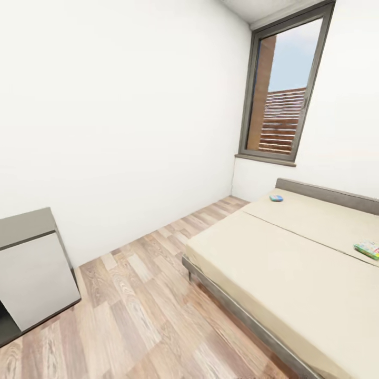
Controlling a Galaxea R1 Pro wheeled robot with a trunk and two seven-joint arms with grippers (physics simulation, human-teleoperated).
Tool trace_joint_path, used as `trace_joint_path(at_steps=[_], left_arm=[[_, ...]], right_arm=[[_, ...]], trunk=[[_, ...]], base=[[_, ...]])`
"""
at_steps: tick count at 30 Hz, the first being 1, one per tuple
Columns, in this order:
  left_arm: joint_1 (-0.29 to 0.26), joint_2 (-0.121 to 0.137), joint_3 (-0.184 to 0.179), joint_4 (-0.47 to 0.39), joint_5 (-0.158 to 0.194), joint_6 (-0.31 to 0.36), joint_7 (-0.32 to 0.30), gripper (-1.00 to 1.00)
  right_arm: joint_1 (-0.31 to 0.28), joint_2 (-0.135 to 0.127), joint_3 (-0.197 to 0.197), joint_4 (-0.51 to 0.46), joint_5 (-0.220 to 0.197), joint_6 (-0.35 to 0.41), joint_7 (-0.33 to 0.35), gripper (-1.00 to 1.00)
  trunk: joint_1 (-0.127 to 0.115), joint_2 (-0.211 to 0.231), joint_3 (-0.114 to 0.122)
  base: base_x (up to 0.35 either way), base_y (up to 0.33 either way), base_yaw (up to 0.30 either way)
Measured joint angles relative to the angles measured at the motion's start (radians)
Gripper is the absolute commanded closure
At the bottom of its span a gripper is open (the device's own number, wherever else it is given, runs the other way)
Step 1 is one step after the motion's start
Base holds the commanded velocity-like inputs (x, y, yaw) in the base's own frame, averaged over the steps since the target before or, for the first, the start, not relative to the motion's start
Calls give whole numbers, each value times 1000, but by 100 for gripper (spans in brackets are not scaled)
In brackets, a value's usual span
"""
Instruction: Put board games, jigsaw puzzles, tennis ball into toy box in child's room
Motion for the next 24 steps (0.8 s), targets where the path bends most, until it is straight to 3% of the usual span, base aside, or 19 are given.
trace_joint_path(at_steps=[24], left_arm=[[-1,0,0,-12,1,0,0,-100]], right_arm=[[-9,0,0,-1,0,0,1,-100]], trunk=[[0,0,1]], base=[[0,0,-289]])
